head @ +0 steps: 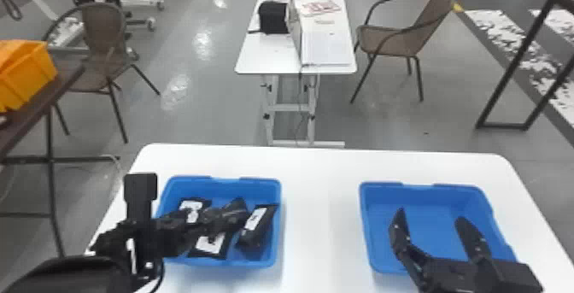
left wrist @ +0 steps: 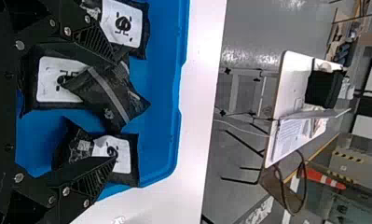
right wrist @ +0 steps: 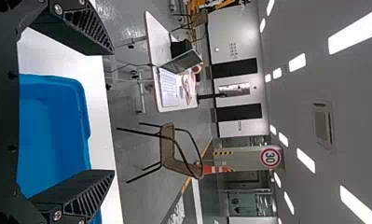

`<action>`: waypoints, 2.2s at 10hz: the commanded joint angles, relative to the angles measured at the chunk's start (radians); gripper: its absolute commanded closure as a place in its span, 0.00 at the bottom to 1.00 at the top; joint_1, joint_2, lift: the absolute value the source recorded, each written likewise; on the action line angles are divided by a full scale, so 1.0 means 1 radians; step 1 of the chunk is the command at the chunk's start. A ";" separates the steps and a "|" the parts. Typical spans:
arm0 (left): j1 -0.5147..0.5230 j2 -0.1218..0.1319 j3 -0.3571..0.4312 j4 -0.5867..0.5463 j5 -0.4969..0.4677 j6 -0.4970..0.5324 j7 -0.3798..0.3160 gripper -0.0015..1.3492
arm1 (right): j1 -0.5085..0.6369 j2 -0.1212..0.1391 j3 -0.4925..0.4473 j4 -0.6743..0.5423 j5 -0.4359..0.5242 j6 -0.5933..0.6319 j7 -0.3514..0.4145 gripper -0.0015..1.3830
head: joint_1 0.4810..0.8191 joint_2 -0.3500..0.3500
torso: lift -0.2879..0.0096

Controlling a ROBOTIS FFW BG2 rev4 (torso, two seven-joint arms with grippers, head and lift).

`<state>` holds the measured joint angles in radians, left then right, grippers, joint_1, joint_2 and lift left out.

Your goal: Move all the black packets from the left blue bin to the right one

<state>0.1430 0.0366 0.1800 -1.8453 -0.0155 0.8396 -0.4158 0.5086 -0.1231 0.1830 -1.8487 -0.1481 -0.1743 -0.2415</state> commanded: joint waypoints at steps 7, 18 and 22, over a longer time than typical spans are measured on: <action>-0.266 0.023 -0.070 0.345 -0.529 -0.131 -0.271 0.25 | -0.021 -0.004 0.007 0.019 -0.028 -0.001 0.019 0.08 | 0.63 0.66 | 0.97; -0.438 0.063 -0.179 0.718 -0.851 -0.301 -0.552 0.76 | -0.036 -0.003 0.012 0.037 -0.054 -0.001 0.037 0.08 | 0.63 0.63 | 0.97; -0.275 0.019 -0.067 0.400 -0.865 -0.373 -0.577 0.89 | -0.039 -0.003 0.012 0.037 -0.056 -0.001 0.042 0.08 | 0.63 0.63 | 0.97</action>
<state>-0.1699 0.0627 0.0996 -1.3790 -0.8891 0.4790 -0.9936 0.4714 -0.1263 0.1948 -1.8116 -0.2041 -0.1744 -0.2006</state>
